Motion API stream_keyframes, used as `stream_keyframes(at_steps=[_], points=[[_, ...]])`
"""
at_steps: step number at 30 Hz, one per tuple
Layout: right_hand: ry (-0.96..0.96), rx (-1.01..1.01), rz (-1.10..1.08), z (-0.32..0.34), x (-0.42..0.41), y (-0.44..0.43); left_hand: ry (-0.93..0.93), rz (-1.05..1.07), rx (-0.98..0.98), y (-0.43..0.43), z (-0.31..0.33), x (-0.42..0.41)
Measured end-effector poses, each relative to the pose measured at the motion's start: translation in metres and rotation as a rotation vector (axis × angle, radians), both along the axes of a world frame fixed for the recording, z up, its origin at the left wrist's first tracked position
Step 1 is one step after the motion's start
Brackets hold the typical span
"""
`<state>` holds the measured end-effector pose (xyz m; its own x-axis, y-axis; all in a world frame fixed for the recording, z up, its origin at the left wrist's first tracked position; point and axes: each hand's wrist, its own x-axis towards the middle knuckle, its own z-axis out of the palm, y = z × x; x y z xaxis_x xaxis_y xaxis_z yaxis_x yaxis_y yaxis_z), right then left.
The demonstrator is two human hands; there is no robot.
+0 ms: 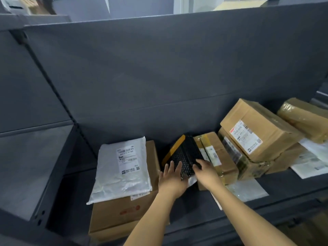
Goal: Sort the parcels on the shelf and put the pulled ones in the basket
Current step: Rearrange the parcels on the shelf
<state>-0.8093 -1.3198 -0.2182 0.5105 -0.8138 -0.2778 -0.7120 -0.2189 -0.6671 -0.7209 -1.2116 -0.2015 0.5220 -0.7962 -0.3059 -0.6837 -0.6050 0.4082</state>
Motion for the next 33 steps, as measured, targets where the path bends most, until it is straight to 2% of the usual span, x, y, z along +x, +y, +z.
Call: stream_keyframes(at_steps=[11,18,22,25,27,29,31,33], points=[[0.024,0.110,0.003,-0.019,0.019,-0.041,0.071,-0.006,0.051,-0.026,-0.017,0.010],[-0.137,0.070,-0.018,0.002,0.032,-0.045,0.125,0.044,0.006,-0.038,-0.006,0.019],[-0.324,0.070,0.050,0.038,0.048,-0.019,0.264,0.163,-0.135,-0.043,0.002,0.026],[-0.415,-0.013,0.226,0.064,0.054,0.008,0.255,0.300,-0.396,-0.036,0.012,0.029],[-0.491,0.040,0.326,0.072,0.053,0.020,0.388,0.420,-0.645,-0.024,0.018,0.032],[-0.603,0.120,0.305,0.073,0.048,0.027,0.577,0.554,-0.841,-0.009,0.023,0.036],[-0.712,0.135,0.090,0.066,0.040,0.024,0.825,0.727,-1.004,0.004,0.031,0.039],[-0.781,0.240,-0.164,0.053,0.031,0.012,1.158,0.839,-1.122,0.016,0.043,0.042]])
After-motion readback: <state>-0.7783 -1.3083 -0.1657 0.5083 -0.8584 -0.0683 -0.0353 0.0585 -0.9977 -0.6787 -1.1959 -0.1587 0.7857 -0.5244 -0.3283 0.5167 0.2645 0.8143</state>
